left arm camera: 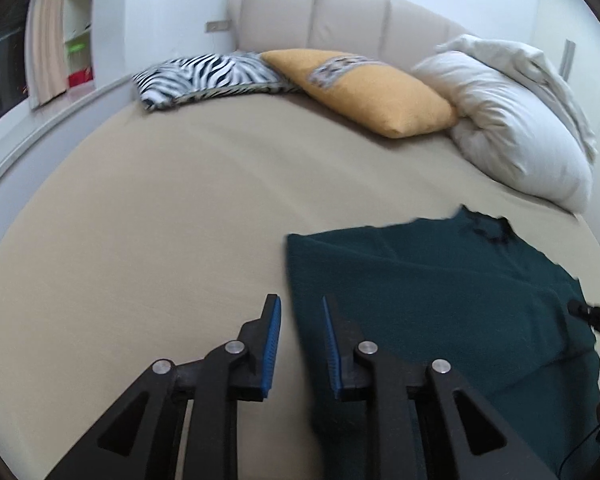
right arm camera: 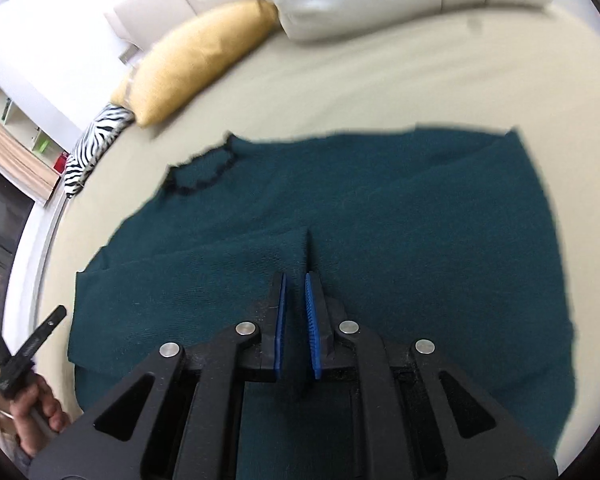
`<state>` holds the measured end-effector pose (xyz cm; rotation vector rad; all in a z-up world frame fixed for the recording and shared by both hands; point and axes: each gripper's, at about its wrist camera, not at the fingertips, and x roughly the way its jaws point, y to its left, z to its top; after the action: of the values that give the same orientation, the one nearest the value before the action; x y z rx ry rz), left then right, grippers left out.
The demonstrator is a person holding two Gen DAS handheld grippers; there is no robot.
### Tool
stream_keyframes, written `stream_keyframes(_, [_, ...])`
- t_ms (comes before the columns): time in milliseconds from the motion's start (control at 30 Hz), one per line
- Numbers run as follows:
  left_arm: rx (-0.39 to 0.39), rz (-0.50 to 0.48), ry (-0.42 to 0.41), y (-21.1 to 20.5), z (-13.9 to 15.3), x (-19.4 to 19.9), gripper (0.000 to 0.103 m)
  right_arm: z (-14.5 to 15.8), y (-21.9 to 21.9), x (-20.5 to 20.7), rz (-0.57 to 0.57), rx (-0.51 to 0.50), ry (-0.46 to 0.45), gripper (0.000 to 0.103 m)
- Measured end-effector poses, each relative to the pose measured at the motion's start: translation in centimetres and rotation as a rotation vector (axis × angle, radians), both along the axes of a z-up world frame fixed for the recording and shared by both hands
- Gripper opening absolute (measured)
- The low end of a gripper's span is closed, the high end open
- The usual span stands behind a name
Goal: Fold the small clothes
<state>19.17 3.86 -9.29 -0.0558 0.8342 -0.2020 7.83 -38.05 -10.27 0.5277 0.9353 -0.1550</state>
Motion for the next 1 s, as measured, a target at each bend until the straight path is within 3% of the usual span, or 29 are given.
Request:
stream_keyframes(67, [0.047, -0.060, -0.005, -1.7, -0.5, -1.2, 0.022, 1.1, 1.3, -0.9, 0.040, -0.002, -0.050, 0.011])
stream_keyframes(133, [0.091, -0.082, 0.043, -2.8, -2.3, -1.1, 0.022, 1.4, 3.0, -1.0, 0.099, -0.015, -0.060, 0.011])
stream_keyframes(200, [0.108, -0.087, 0.090, -2.9, -4.3, -0.5, 0.025, 0.2, 4.1, -0.6, 0.146, -0.027, -0.023, 0.010])
stream_keyframes(233, [0.107, -0.094, 0.071, -2.8, -4.4, -0.5, 0.025, -1.2, 3.9, -0.2, 0.139, -0.026, 0.031, 0.007])
stream_keyframes(267, [0.108, -0.097, 0.073, -2.8, -4.3, -0.4, 0.025, -2.5, 3.3, 0.0, 0.132, 0.000, 0.046, 0.000])
stream_keyframes(367, [0.081, -0.102, 0.089, -2.3, -3.9, -0.3, 0.025, -2.9, 0.4, -1.7, 0.070, 0.125, -0.035, 0.000])
stream_keyframes(400, [0.046, -0.095, 0.096, -1.7, -3.6, -0.5, 0.025, -2.6, -0.1, -2.3, 0.048, 0.126, -0.039, 0.002])
stream_keyframes(433, [0.024, -0.082, 0.104, -1.0, -3.2, -1.0, 0.025, -2.1, -0.5, -3.0, 0.020, 0.096, -0.027, 0.012])
stream_keyframes(500, [-0.021, -0.072, 0.107, 0.0, -2.3, -2.5, 0.032, -0.6, -1.3, -5.3, -0.036, 0.069, -0.021, 0.012])
stream_keyframes(533, [-0.044, -0.082, 0.103, 0.2, -1.8, -3.8, 0.037, 0.5, -1.7, -7.1, -0.039, 0.100, -0.062, 0.012])
stream_keyframes(633, [-0.092, -0.119, 0.114, 1.1, -0.6, -7.4, 0.058, 2.9, -1.6, -11.3, -0.034, 0.083, -0.107, 0.026])
stream_keyframes(733, [-0.124, -0.155, 0.139, 2.8, 0.1, -12.3, 0.067, 4.8, -1.4, -16.7, -0.006, 0.075, -0.121, 0.030])
stream_keyframes(800, [-0.156, -0.158, 0.169, 3.9, 0.1, -14.6, 0.071, 5.4, -1.4, -19.7, 0.007, 0.079, -0.121, 0.034])
stream_keyframes(867, [-0.206, -0.150, 0.215, 5.5, -0.4, -17.5, 0.072, 5.5, -1.5, -23.4, -0.002, 0.103, -0.121, 0.055])
stream_keyframes(1000, [-0.285, -0.137, 0.307, 7.4, -2.1, -21.9, 0.072, 4.6, -1.4, -30.8, -0.016, 0.127, -0.107, 0.056])
